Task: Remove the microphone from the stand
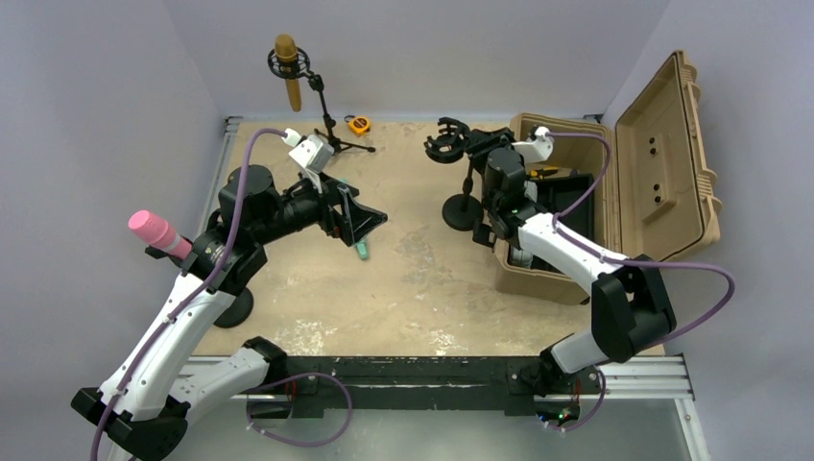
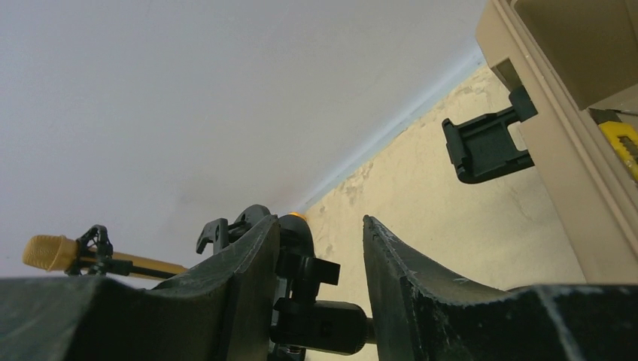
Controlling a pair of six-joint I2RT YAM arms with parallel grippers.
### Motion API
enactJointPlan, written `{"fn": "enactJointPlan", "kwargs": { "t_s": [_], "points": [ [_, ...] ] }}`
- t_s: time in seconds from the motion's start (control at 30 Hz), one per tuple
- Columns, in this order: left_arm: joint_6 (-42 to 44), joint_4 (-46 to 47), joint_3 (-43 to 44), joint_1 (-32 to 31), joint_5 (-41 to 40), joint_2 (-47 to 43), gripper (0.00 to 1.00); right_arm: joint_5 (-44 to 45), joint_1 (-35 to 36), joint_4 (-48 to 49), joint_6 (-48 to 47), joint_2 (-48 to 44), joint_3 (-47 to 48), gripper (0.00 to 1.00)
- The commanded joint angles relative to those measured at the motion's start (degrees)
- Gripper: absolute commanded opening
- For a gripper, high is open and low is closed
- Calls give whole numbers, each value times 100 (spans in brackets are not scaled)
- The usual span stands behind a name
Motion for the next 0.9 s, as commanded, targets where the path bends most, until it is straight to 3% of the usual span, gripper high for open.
{"fn": "enactJointPlan", "kwargs": {
  "t_s": [0.0,0.3,0.57,0.7,0.87],
  "points": [
    [0,206,17,-34,80,-48,94,382,170,-1316,-35,502,-488,41],
    [4,213,8,-42,67,-57,94,31,176,-986,65,409,-947,41],
    [50,181,6,-82,-11,-30,94,-197,170,-896,-140,767,-326,44],
    [133,134,26,-81,-99,-100,94,-559,170,-332,-599,127,-278,57],
    [221,118,-3,-81,-263,-134,94,-739,175,-391,-1205,-254,167,78]
  ]
}}
